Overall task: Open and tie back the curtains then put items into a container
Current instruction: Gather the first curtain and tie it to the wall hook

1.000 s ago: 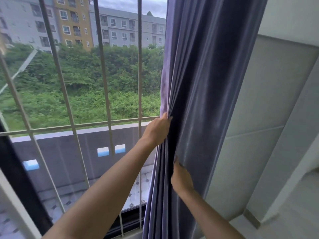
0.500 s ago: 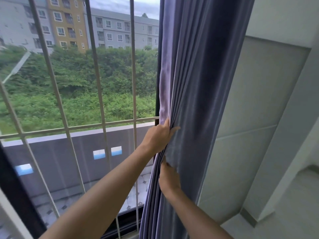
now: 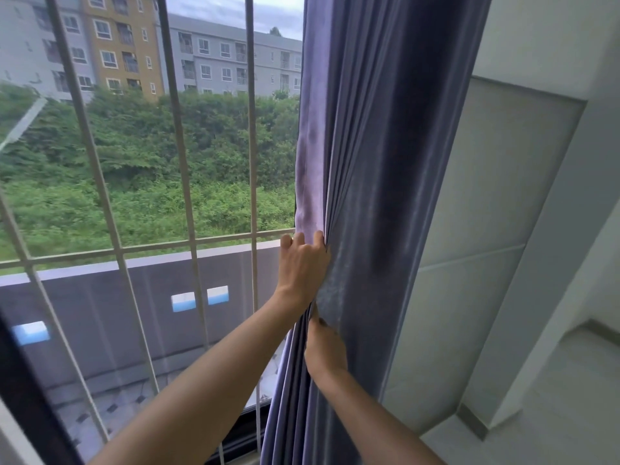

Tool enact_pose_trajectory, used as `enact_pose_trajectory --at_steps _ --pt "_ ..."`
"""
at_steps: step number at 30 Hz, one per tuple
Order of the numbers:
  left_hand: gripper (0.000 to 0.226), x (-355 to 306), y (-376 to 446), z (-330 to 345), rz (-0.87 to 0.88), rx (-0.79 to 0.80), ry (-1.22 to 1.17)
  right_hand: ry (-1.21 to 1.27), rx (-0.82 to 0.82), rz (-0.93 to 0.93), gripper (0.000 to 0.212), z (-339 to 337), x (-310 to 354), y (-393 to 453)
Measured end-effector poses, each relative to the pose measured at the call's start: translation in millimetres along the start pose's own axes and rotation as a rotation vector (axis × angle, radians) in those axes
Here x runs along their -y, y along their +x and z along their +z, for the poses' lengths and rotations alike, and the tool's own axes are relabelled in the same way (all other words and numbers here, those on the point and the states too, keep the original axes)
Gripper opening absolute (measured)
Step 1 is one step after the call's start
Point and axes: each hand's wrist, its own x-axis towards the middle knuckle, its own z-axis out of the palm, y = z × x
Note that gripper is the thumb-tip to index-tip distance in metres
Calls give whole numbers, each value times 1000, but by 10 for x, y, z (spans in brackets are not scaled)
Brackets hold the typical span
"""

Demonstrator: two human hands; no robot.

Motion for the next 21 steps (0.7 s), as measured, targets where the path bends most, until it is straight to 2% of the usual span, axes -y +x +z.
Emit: enact_pose_trajectory --at_steps 5,6,8,10,11,12,14,16,17,19,21 --pt "25 -19 4 9 -25 45 -10 134 106 -39 74 -91 -101 11" --pt "26 4 9 17 -27 37 -13 191 16 -69 70 -173 -153 23" --pt "28 59 8 5 -30 13 1 269 -383 -156 66 -419 -318 130" --pt "30 101 -17 -28 -22 5 -8 341 -774 -150 70 -806 -537 366" --pt "30 112 -29 -41 -14 12 -14 422 -879 -84 76 -1045 -660 503" --pt "30 117 -38 -59 -9 20 -22 529 -917 -1 83 -1284 -761 615" --pt "31 114 -41 -79 -6 20 -33 747 -815 151 100 -1651 -952 817" --pt "32 96 -30 -83 -4 30 -42 813 -576 262 111 -1795 -1088 924" --pt "33 83 -26 -84 -7 42 -42 799 -482 258 111 -1796 -1102 922" --pt "33 61 -25 -73 -5 54 -27 714 -412 192 96 -1673 -1072 885" --pt "34 54 -32 -69 -4 68 -14 603 -377 163 62 -1417 -989 829"
